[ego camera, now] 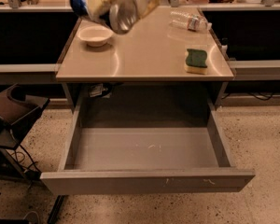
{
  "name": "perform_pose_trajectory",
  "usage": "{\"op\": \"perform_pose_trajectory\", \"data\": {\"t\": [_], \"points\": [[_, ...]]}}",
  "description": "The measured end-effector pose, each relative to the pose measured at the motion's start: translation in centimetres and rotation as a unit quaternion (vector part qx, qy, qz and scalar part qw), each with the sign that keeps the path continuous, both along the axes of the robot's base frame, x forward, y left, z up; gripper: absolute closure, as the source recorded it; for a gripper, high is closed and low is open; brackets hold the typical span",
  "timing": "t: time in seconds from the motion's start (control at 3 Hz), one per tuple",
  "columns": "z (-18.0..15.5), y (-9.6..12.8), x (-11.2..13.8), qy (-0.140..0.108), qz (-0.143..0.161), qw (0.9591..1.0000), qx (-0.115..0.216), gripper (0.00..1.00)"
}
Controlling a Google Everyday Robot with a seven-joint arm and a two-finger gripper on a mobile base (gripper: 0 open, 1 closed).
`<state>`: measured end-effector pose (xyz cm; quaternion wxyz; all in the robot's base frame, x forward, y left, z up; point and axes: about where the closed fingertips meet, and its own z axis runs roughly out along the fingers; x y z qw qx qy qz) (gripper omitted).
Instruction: Place pepsi can into top drawer
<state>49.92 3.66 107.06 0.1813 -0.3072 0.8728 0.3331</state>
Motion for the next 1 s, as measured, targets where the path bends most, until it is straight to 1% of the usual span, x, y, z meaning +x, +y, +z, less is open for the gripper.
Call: {"op": "perform_pose_trajectory", "data": {"t": [0.33, 0.67, 1.0], "points": [[-7.2, -2.5, 3.4, 0.015, -0.094, 0.9945, -0.042, 1.00], [-10.8, -3.6, 4.0, 0.023, -0.113, 0.9905, -0.075, 1.00], [-10.8, -3.6, 4.0, 0.023, -0.113, 0.9905, -0.075, 1.00]]}}
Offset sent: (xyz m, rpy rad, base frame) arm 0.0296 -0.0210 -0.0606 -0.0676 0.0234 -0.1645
